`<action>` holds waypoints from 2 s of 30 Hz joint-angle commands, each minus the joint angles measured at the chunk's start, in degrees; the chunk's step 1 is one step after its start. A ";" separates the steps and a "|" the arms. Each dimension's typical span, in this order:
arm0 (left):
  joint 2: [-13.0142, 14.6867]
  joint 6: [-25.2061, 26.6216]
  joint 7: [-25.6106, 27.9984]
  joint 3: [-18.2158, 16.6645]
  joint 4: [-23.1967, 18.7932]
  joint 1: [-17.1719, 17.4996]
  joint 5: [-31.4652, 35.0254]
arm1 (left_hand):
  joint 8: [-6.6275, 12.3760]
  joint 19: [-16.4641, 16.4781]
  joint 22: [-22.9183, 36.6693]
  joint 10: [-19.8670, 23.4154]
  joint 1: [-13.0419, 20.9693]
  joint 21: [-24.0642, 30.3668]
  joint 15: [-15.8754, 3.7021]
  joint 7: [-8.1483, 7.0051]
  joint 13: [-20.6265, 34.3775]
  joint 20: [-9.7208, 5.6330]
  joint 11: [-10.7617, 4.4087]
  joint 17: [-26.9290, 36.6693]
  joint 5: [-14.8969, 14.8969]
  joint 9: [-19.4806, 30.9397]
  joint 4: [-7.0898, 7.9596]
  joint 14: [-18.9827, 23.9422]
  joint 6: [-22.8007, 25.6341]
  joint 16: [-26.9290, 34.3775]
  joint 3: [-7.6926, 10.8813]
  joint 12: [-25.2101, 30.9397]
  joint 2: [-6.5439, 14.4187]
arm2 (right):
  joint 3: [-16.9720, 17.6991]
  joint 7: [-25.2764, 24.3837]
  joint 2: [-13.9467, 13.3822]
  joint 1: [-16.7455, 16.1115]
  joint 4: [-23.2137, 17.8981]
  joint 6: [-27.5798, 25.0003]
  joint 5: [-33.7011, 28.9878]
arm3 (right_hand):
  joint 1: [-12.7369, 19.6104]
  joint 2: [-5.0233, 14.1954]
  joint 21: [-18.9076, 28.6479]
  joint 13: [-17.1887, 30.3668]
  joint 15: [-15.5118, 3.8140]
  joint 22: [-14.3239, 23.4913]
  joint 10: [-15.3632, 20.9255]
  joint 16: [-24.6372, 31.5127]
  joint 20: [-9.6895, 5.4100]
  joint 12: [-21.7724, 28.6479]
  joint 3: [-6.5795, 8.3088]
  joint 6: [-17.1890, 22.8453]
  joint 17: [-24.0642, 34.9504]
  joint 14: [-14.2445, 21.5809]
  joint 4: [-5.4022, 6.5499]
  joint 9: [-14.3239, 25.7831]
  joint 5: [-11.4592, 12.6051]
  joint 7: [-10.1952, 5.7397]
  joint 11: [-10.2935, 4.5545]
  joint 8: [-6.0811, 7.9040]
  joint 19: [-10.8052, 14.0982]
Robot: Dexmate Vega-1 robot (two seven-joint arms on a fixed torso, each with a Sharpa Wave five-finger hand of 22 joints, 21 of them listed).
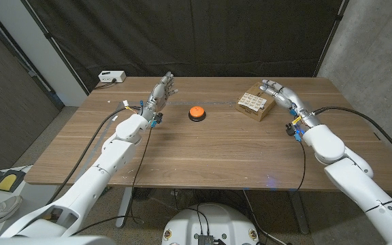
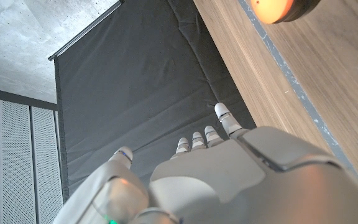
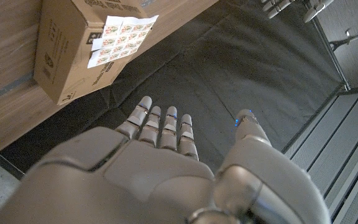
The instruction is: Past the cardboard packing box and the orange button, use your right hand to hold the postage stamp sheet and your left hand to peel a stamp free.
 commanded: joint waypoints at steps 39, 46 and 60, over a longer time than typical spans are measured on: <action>1.01 1.63 1.60 -1.08 -4.73 3.20 0.20 | 0.32 -8.56 0.21 -4.54 -0.24 -0.11 0.65 -0.44 0.16 0.84 0.38 0.20 0.49 0.14 -0.28 -5.98 -5.54 0.44 -0.26 0.32 1.97 | -13.95 -18.21 13.02 5.46 6.41 -12.54 -63.62 | 15.56 -9.47 1.57 0.45 -7.76 0.43 4.07 1.24 -3.21 2.13 -0.35 4.49 0.49 6.54 -0.66 0.48 3.77 -2.20 -4.47 1.75 10.20; 0.97 1.94 2.12 -1.35 -5.05 3.63 0.17 | 0.28 -8.50 0.20 -4.53 -0.22 -0.15 0.62 -0.47 0.16 0.89 0.37 0.20 0.51 0.15 -0.30 -5.98 -5.52 0.41 -0.29 0.30 1.95 | -14.58 -22.32 16.62 7.64 12.65 -12.39 -66.59 | 15.87 -9.22 1.74 0.45 -8.06 0.47 4.48 1.24 -4.21 2.18 -0.45 5.26 0.63 6.75 -0.30 0.49 4.27 -2.50 -4.63 1.84 10.84; 1.01 2.49 2.42 -1.37 -5.25 3.20 0.43 | 0.23 -8.51 0.20 -4.51 -0.20 -0.29 0.56 -0.44 0.17 0.91 0.41 0.20 0.55 0.16 -0.31 -5.92 -5.43 0.38 -0.35 0.26 1.93 | -14.76 -25.53 20.98 11.29 21.16 -13.04 -67.88 | 14.33 -10.19 1.68 0.46 -8.04 0.50 5.09 1.35 -3.90 2.25 -1.83 5.79 0.89 7.25 0.70 0.48 4.62 -2.69 -4.64 1.69 10.92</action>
